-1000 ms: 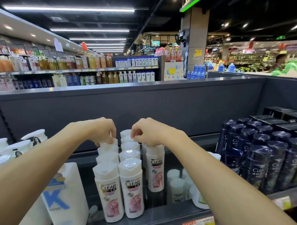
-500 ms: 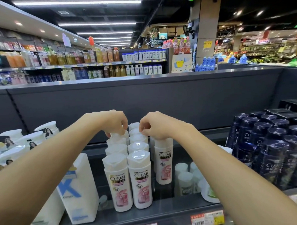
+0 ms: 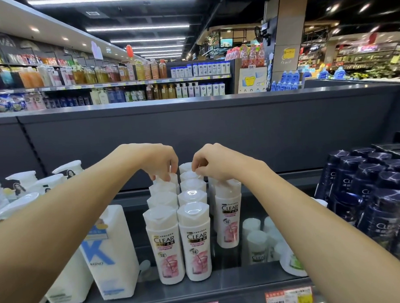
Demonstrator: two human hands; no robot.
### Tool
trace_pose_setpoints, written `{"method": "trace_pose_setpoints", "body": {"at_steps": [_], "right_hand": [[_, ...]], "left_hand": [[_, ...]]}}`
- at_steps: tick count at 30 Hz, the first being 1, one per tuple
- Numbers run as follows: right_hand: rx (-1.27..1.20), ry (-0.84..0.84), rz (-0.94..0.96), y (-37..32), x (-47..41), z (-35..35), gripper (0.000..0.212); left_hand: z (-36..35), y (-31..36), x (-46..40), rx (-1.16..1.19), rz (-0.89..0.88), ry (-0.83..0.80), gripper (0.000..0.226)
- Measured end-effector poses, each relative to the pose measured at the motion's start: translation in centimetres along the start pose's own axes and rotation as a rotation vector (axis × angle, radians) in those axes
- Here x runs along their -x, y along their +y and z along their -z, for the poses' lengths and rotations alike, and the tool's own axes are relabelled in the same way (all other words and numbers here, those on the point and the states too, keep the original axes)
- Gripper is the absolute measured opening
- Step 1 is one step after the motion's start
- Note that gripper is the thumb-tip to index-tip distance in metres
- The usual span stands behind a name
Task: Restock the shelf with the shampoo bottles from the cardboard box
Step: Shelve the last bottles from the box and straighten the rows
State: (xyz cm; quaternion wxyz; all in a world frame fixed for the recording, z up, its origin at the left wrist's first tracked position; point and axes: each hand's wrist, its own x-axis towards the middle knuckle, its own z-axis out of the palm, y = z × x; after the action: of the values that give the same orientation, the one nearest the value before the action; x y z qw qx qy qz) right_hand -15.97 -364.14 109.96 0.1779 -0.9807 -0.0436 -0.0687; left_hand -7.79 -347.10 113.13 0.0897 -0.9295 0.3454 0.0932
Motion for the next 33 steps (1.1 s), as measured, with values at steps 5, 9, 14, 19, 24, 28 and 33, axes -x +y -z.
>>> {"method": "trace_pose_setpoints", "body": {"at_steps": [5,9,14,19,24,28,33], "right_hand": [[-0.002,-0.001,0.012,0.1,-0.4,-0.1,0.018],[-0.004,-0.004,0.028,0.2,-0.7,-0.1,0.018],[-0.005,-0.012,0.024,0.3,-0.9,-0.2,0.017],[0.008,-0.017,0.031,0.1,-1.0,-0.1,0.019],[0.012,-0.009,0.027,0.0,-1.1,0.1,0.018],[0.014,0.047,-0.009,0.1,-1.5,-0.1,0.017],[0.027,0.082,-0.033,0.3,-1.8,-0.4,0.022]], "left_hand": [[-0.4,-0.1,-0.4,-0.065,0.013,0.028,0.022],[-0.7,-0.3,-0.8,-0.104,0.021,0.037,0.023],[-0.5,-0.6,-0.2,-0.108,0.009,0.0,0.025],[-0.3,-0.7,0.1,-0.092,0.011,0.009,0.026],[1.3,-1.1,0.6,0.008,0.015,0.139,0.027],[1.5,-2.1,-0.3,0.0,0.035,0.252,0.03],[-0.5,-2.8,-1.9,-0.047,0.072,0.056,0.042]]}}
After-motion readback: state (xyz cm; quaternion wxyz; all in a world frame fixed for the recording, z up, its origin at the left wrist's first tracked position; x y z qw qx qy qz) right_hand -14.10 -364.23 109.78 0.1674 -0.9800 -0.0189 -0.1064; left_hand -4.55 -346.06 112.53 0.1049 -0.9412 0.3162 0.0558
